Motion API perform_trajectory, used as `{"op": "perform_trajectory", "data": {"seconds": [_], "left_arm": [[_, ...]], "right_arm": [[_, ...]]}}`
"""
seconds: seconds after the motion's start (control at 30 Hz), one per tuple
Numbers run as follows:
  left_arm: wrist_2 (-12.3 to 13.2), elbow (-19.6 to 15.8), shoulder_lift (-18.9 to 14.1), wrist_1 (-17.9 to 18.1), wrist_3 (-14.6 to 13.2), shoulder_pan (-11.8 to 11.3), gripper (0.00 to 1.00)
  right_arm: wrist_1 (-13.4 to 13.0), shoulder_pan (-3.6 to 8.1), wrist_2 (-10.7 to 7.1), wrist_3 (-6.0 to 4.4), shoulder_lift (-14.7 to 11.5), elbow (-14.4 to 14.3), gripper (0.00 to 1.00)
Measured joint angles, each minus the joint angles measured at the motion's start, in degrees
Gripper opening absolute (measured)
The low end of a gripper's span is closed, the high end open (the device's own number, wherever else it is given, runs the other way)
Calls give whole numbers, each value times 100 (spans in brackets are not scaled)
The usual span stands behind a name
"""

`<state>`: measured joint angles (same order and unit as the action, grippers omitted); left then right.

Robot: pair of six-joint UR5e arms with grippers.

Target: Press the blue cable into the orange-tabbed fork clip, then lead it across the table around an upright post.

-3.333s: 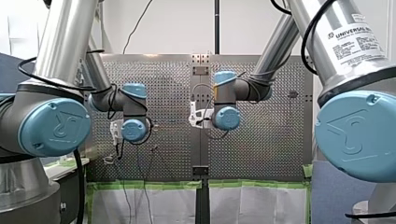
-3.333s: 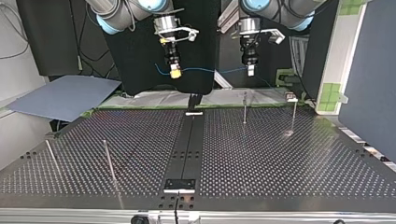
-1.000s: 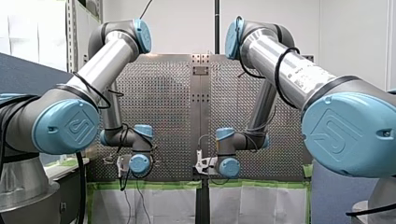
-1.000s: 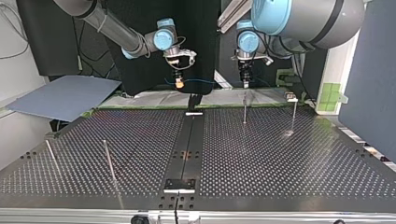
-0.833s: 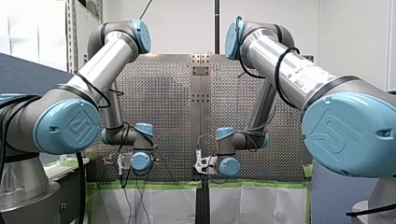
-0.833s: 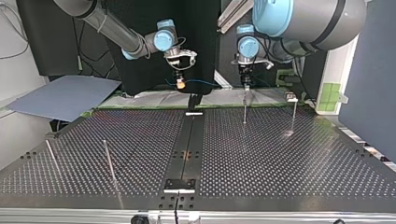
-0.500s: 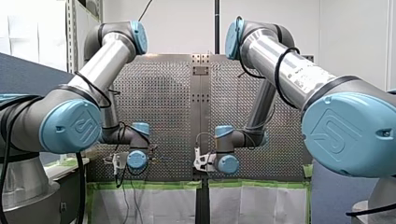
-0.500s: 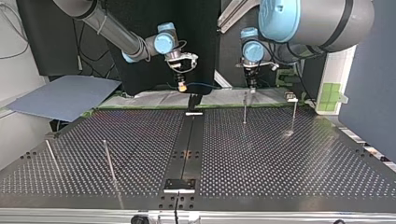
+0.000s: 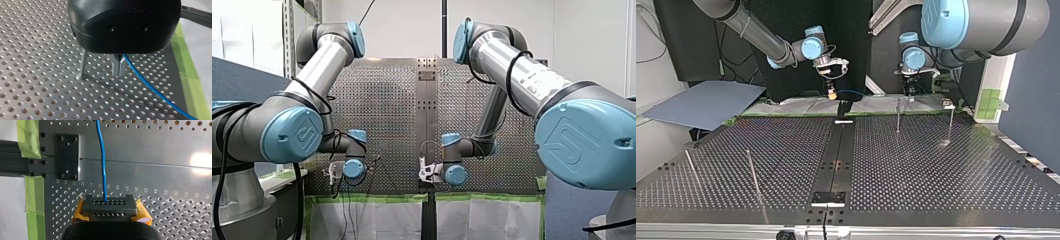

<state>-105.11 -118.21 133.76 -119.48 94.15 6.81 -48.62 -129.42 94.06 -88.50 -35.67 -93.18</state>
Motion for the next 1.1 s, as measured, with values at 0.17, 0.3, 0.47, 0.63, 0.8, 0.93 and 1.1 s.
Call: {"op": "perform_trajectory", "data": {"seconds": [0.17,0.3,0.47,0.63,0.8,0.93,1.1], "left_arm": [[30,0,-248,-44,30,8,0],[95,-1,-362,-43,87,-11,0],[126,-19,-389,-55,116,-39,0],[97,-145,-390,59,111,-58,0],[89,-243,-391,170,100,-71,0],[91,-273,-391,197,96,-51,0],[102,-284,-391,217,83,-7,0]], "right_arm": [[0,1,-1,4,0,4,0],[13,12,0,6,1,6,0],[100,42,-2,10,0,13,0],[210,65,-4,46,1,14,0],[230,69,-1,65,2,15,0],[231,77,0,69,2,14,0],[223,88,6,69,12,14,0]]}}
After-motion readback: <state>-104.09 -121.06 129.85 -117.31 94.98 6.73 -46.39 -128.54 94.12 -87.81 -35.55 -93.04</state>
